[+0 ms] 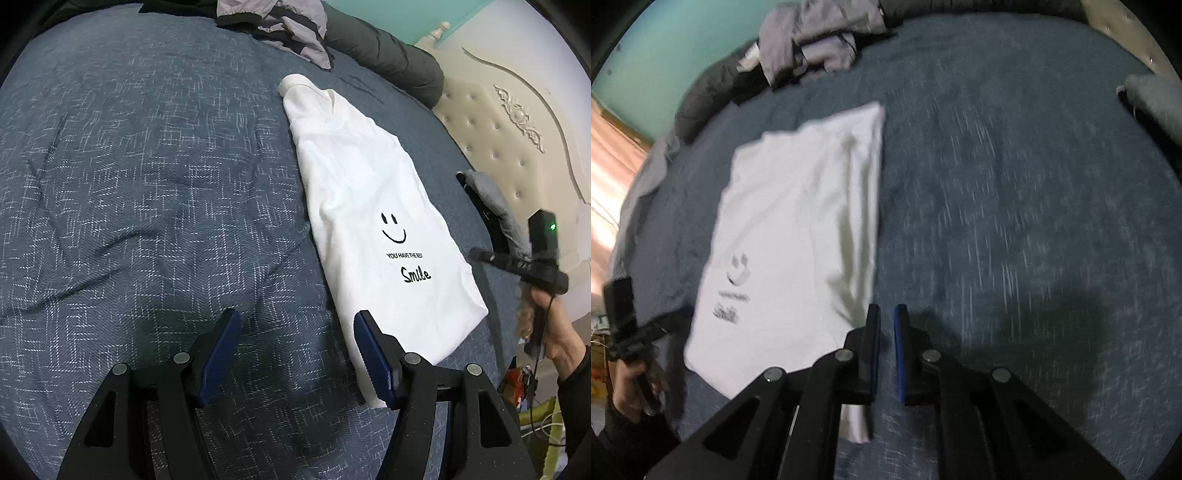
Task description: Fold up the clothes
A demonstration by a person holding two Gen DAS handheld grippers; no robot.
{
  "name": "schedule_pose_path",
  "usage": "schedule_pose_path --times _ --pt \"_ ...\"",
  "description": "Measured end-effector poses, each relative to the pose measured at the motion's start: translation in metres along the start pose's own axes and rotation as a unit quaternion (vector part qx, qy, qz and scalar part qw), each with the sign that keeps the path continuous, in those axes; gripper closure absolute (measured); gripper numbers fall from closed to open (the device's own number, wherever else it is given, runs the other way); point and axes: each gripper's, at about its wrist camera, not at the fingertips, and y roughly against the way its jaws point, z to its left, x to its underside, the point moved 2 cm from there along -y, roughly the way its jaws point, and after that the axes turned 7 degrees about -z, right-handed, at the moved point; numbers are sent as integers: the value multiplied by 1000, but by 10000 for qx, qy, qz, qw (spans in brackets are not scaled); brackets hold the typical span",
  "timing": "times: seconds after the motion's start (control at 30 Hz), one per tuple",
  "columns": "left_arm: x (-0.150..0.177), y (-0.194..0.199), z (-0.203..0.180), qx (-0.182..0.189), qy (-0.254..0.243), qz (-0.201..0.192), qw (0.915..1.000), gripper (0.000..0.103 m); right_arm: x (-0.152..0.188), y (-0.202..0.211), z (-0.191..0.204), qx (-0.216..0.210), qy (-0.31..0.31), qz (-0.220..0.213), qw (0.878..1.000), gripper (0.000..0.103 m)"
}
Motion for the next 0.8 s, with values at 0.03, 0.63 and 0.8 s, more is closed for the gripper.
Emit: schedule_pose_path --times 0.03,0.63,0.8 --pt "0 -1 0 5 2 5 10000 35 -5 2 5 -33 58 -51 10000 93" --pt "-62 -21 12 329 738 -85 9967 35 9 -29 58 -341 883 172 9954 83" --pt "-53 -18 -5 309 602 -1 9977 35 -46 -44 84 -581 1238 84 9906 61"
